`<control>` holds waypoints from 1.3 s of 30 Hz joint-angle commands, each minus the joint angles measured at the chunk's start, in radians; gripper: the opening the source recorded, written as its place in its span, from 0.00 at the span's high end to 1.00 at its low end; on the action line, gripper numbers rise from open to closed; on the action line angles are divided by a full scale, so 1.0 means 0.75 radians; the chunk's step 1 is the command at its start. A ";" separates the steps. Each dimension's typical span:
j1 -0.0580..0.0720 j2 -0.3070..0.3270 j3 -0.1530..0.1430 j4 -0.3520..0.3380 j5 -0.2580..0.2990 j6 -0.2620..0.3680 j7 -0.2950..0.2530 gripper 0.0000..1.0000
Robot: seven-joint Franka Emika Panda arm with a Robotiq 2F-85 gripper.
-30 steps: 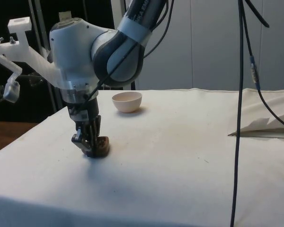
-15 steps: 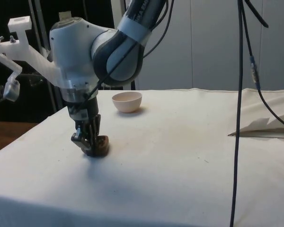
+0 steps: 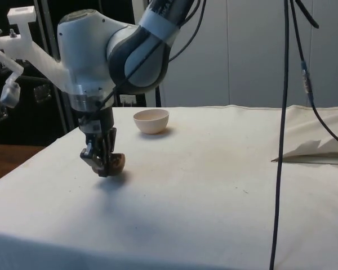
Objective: Pour the coffee beans from the cup into the bowl.
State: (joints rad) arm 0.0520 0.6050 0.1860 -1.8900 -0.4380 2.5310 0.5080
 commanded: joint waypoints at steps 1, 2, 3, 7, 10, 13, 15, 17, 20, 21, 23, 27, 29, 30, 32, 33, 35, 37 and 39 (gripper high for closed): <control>-0.011 -0.012 0.012 -0.011 0.015 0.000 -0.012 0.99; -0.011 -0.017 0.013 -0.009 0.016 -0.001 -0.012 0.99; -0.011 -0.021 0.013 -0.009 0.016 -0.003 -0.012 0.99; -0.009 -0.029 0.012 -0.009 0.016 -0.004 -0.011 0.99; -0.009 -0.041 0.012 -0.009 0.016 -0.008 -0.011 0.99; -0.009 -0.049 0.012 -0.009 0.016 -0.009 -0.011 0.99; -0.009 -0.056 0.012 -0.008 0.017 -0.011 -0.011 0.99; -0.009 -0.060 0.012 -0.008 0.016 -0.012 -0.011 0.99; -0.009 -0.069 0.012 -0.008 0.017 -0.015 -0.011 0.99; -0.009 -0.072 0.012 -0.008 0.017 -0.015 -0.011 0.99; -0.009 -0.075 0.012 -0.008 0.017 -0.016 -0.011 0.99; -0.009 -0.089 0.012 -0.008 0.017 -0.019 -0.012 0.99; -0.009 -0.097 0.012 -0.007 0.017 -0.020 -0.012 0.99; -0.001 -0.089 0.001 0.000 0.001 -0.016 0.000 0.99; -0.009 -0.103 0.012 -0.007 0.017 -0.021 -0.012 0.99; -0.009 -0.105 0.012 -0.007 0.017 -0.023 -0.012 0.99; -0.009 -0.112 0.012 -0.007 0.017 -0.024 -0.012 0.99; -0.009 -0.120 0.011 -0.007 0.017 -0.027 -0.012 0.99; -0.009 -0.123 0.011 -0.007 0.016 -0.027 -0.012 0.99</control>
State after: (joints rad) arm 0.0510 0.5180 0.1870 -1.8900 -0.4370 2.5150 0.5080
